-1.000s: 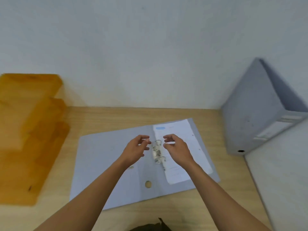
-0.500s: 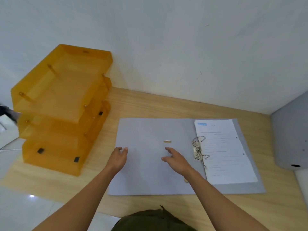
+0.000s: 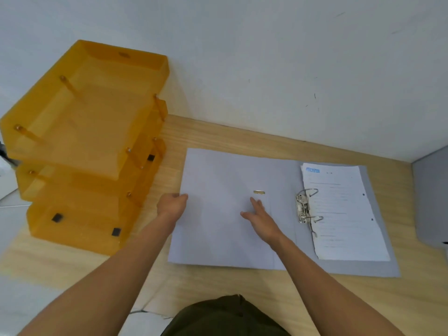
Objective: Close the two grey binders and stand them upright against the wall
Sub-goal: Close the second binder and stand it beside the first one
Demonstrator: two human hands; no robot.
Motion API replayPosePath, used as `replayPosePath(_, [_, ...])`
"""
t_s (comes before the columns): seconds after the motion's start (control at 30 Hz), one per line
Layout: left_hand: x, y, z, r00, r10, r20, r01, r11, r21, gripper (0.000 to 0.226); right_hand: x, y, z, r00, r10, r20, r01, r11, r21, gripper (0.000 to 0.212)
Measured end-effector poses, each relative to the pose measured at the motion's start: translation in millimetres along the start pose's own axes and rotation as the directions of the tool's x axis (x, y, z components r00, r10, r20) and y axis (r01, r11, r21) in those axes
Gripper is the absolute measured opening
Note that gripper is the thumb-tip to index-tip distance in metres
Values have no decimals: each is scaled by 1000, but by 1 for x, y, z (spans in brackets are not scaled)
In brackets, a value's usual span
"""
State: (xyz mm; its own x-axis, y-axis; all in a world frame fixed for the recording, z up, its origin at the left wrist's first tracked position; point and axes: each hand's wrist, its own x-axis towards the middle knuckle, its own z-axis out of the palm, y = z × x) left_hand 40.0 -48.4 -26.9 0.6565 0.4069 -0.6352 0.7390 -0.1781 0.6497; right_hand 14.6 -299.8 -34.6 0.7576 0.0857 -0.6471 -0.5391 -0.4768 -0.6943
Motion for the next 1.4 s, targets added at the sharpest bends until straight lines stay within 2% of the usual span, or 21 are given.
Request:
replayPosePath(0.1, [10,22,-11,990,20,141,-11,998,-63,41,3,-13,-14,999,23,-26,-20,992,126,67])
replayPosePath(0.2, [-1,35,-17,946,42,321,12,986,-166,33,-3,-24,-18,999,17,-44,-8,984,181,60])
replayPosePath(0.3, [-21,45,-14,843,77,533,86,958,-274,42,-13,-35,-16,1000,4,-23,1,979,204,58])
replayPosePath(0.43, [-53,67,1,656,202,727,234,861,-451,65,-29,-51,-24,1000,17,-4,-15,956,293,45])
replayPosePath(0.5, [-67,76,13,606,221,764,261,852,-454,81,-38,-59,-32,1000,23,0,-21,932,361,37])
replayPosePath(0.53, [-73,79,18,602,225,766,257,853,-453,84,-40,-62,-35,1000,14,1,-14,925,380,41])
replayPosePath(0.67, [-104,91,56,626,278,729,137,881,-453,72,-64,-71,-59,998,-60,11,49,892,450,57])
replayPosePath(0.73, [-124,97,76,594,303,745,78,901,-427,64,-79,-72,-75,995,-100,11,82,871,484,63])
replayPosePath(0.83, [-145,98,103,547,304,780,15,928,-372,62,-99,-69,-96,988,-157,6,132,850,510,60])
replayPosePath(0.93, [-165,104,137,574,290,766,-69,949,-308,68,-117,-58,-126,985,-170,-38,167,858,485,65])
replayPosePath(1.0, [-172,105,155,619,274,736,-92,956,-279,78,-125,-49,-142,983,-174,-55,180,868,463,70])
replayPosePath(1.13, [-181,102,193,664,319,676,-223,948,-228,87,-142,-27,-181,973,-197,-121,230,881,414,46])
replayPosePath(1.23, [-179,92,212,694,346,631,-310,935,-171,91,-148,-7,-203,968,-160,-194,223,904,366,39])
replayPosePath(1.4, [-173,71,236,776,359,518,-369,925,-88,94,-149,31,-236,981,-151,-121,193,820,539,32])
